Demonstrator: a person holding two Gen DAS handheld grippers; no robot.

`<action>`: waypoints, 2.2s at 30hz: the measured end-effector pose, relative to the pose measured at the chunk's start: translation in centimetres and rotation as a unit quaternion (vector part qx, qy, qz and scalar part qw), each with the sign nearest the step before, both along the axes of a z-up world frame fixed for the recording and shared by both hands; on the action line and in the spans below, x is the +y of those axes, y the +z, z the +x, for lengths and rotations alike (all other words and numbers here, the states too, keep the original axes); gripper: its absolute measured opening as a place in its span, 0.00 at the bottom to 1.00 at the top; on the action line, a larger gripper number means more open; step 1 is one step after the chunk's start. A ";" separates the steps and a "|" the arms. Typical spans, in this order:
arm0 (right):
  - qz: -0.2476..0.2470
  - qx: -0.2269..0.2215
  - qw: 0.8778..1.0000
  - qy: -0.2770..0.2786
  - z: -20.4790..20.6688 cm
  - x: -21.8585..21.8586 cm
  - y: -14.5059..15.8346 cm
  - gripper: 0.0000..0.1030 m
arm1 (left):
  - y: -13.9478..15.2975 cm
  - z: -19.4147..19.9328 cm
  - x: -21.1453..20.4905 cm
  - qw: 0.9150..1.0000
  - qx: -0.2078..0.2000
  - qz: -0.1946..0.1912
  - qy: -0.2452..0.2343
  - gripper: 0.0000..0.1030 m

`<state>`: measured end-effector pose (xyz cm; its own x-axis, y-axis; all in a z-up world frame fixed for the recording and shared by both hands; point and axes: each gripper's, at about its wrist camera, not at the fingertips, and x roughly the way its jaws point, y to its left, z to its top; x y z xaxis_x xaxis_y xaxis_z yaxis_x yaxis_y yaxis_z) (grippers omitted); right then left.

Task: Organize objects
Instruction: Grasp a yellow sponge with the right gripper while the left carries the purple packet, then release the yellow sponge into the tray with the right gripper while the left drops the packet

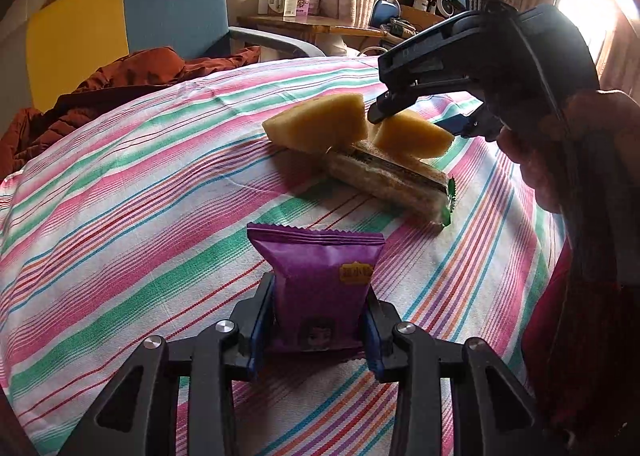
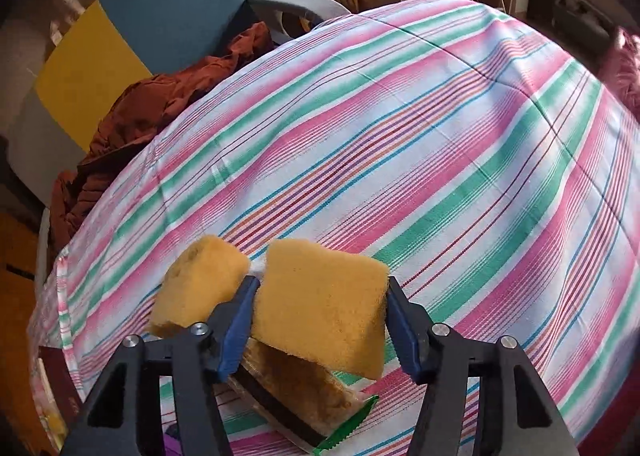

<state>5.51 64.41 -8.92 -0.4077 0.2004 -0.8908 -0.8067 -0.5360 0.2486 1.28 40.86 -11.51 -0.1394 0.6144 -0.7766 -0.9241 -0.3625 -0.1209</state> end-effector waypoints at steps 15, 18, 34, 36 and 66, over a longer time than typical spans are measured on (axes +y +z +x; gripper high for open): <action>0.043 0.121 0.992 -0.019 2.0 0.5 4.5 0.59 | 2.6 -0.8 -3.4 0.998 -0.031 -0.005 0.046 0.35; 0.048 0.141 0.989 -0.002 2.2 -0.3 5.3 0.59 | 4.6 -0.8 -5.2 0.998 -0.021 0.003 0.067 0.35; 0.068 0.183 0.964 0.180 -2.0 -10.0 9.8 0.61 | 12.6 -3.1 -19.1 0.974 0.059 0.042 0.214 0.35; 0.068 0.183 0.958 0.209 -2.7 -12.3 10.3 0.61 | 12.7 -3.4 -20.4 0.971 0.057 0.046 0.226 0.35; 0.044 0.133 0.879 0.457 -8.9 -40.0 6.8 0.63 | 11.7 -8.0 -40.0 0.903 0.015 0.101 0.418 0.35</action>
